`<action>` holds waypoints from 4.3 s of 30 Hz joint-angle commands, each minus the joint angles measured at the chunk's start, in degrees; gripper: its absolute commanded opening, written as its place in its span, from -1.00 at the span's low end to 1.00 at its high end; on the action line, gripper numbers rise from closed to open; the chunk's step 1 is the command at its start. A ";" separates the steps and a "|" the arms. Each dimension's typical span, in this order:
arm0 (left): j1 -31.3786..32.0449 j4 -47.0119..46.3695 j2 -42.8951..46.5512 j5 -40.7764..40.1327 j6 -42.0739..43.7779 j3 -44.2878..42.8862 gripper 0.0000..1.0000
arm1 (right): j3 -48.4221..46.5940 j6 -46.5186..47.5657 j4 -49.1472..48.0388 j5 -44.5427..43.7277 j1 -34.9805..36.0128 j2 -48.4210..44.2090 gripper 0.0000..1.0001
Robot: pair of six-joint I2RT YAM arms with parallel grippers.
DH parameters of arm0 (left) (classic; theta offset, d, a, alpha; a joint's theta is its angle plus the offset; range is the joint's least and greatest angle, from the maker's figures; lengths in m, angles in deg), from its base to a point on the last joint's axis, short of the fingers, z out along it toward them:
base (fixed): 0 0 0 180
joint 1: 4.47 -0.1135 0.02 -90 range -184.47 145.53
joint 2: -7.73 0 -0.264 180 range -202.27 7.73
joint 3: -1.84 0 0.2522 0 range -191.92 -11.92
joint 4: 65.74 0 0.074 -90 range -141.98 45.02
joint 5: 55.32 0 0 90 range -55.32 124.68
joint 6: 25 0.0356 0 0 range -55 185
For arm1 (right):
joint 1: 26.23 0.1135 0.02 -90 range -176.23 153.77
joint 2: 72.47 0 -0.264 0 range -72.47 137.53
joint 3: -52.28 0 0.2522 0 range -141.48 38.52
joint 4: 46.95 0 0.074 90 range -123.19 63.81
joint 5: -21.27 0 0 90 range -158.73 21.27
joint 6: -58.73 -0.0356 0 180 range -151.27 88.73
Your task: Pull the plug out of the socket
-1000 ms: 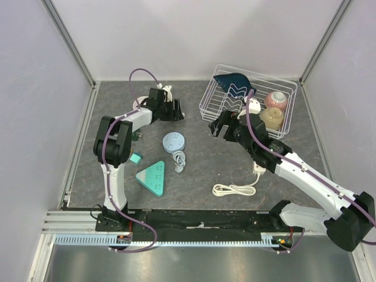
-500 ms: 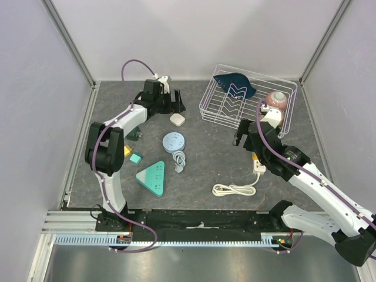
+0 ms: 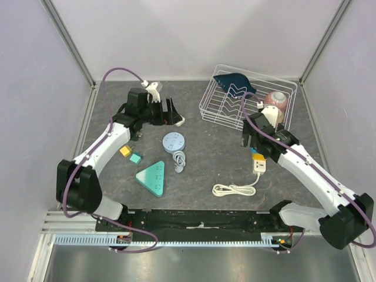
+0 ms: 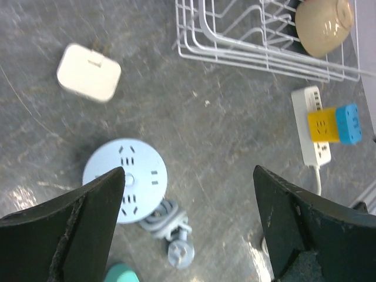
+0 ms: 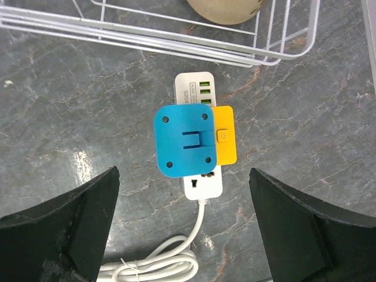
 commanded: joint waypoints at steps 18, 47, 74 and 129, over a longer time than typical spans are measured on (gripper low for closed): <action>1.41 4.83 16.54 -1.02 4.83 10.53 0.91 | -3.14 5.31 -1.73 -9.95 -0.10 17.45 0.62; 1.58 4.31 18.91 -1.64 4.30 10.71 0.91 | -0.24 5.40 -2.70 -9.95 -0.54 19.21 0.51; 5.79 0.53 21.11 0.03 -0.09 12.72 0.67 | 3.53 7.42 -8.94 -0.11 -3.96 9.98 -0.97; 31.81 -33.05 -32.76 2.14 -27.69 -13.11 0.17 | 11.53 8.39 -16.50 16.77 -8.27 0.84 -0.98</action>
